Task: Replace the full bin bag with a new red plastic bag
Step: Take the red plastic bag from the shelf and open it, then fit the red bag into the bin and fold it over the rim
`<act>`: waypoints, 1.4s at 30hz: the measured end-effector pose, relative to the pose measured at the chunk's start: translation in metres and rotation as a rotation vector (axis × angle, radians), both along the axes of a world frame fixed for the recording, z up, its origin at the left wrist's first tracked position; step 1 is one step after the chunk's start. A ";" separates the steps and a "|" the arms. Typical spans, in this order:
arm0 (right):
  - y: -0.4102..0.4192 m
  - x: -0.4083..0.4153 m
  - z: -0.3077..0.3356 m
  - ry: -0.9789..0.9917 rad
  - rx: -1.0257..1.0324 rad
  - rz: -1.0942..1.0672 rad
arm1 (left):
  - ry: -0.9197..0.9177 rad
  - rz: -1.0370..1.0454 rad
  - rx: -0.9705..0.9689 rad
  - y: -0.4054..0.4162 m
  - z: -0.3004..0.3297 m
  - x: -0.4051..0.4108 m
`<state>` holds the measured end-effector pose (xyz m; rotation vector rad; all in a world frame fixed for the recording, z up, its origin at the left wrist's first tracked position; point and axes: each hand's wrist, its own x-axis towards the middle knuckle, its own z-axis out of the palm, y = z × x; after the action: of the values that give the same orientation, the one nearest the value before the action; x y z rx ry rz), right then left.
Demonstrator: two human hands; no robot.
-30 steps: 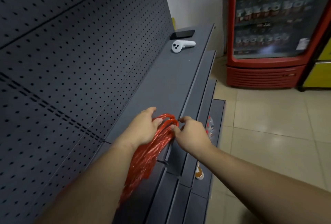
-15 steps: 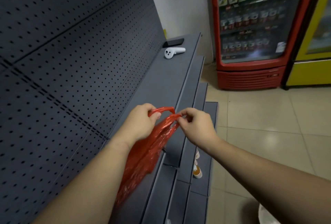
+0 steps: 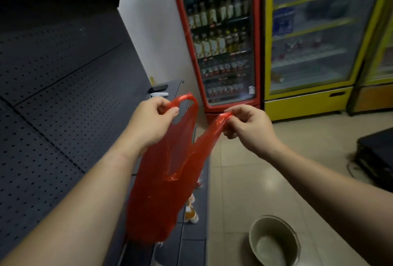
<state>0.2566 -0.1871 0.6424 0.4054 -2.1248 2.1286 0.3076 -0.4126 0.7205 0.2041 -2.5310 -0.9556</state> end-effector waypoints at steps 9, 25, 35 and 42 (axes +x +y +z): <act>0.148 0.008 -0.023 -0.163 -0.095 0.016 | -0.132 -0.086 0.360 0.067 -0.070 0.002; 0.284 -0.032 -0.151 -0.540 0.035 -0.046 | -0.353 0.068 0.849 0.176 -0.249 0.003; 0.313 -0.043 -0.235 -0.567 0.219 -0.216 | -0.389 0.169 1.031 0.156 -0.334 -0.007; 0.269 -0.038 -0.305 -0.527 0.271 -0.225 | -0.347 -0.037 0.971 0.167 -0.401 -0.017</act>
<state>0.2189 0.0814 0.3374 -0.4118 -2.5877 1.9779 0.2902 -0.2457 0.3197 0.6424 -2.1125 -2.2537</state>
